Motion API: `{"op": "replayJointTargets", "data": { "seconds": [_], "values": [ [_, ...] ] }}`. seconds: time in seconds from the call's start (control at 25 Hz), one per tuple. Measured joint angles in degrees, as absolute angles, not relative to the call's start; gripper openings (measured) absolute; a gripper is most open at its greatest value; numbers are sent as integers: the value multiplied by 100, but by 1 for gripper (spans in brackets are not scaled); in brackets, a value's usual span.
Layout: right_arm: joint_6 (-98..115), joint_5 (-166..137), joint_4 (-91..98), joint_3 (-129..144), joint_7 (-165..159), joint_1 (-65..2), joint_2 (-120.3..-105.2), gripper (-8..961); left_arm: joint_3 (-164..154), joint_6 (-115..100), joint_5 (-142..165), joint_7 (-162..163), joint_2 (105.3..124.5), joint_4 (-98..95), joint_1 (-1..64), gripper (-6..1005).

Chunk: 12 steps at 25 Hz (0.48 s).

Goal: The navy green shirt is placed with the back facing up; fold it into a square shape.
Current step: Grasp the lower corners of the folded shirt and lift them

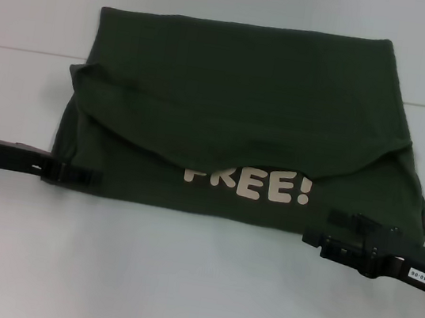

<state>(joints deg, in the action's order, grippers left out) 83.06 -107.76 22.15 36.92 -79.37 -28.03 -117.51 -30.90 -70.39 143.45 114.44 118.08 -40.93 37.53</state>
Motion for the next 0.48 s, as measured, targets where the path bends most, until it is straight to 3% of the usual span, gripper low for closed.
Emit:
{"op": "replayJointTargets", "data": {
  "seconds": [0.08, 0.48],
  "values": [
    [8313, -10775, 2215, 3691, -7937, -2809, -11750, 927, -3200, -6933, 14391, 11519, 11813, -4098, 3754, 829],
    [8338, -10775, 2215, 3691, -7960, -2840, -11735, 928, -3331, -6812, 14515, 11618, 11806, -4098, 3821, 591]
  ]
}}
